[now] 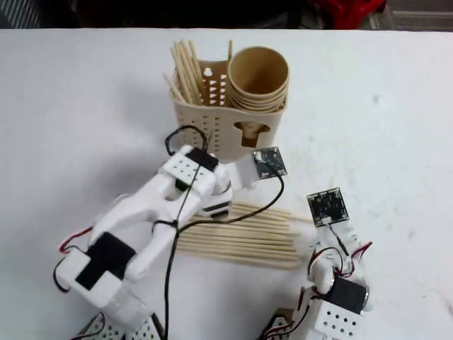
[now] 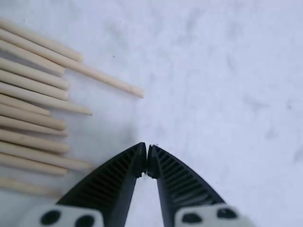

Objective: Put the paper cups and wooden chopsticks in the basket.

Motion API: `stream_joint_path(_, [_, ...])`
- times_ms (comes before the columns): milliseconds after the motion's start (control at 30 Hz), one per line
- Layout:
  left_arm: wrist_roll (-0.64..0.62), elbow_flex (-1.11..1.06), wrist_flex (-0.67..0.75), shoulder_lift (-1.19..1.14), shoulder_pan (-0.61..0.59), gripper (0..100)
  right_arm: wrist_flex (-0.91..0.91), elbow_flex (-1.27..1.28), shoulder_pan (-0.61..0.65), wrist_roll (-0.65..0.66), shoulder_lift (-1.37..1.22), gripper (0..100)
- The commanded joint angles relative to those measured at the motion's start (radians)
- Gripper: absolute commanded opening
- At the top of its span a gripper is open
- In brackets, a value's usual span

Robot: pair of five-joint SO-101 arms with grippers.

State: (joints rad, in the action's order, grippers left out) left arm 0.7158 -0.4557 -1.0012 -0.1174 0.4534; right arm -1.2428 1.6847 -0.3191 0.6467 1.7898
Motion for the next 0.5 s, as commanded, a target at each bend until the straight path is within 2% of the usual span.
stream_joint_path(0, [-0.015, 0.046, 0.049, -0.035, 0.002, 20, -0.004, 0.006, -0.002, 0.012, 0.008, 1.5])
stream_joint_path(467, [-0.015, 0.052, 0.051, -0.108, 0.005, 16, -0.004, 0.006, -0.007, 0.011, 0.007, 1.5])
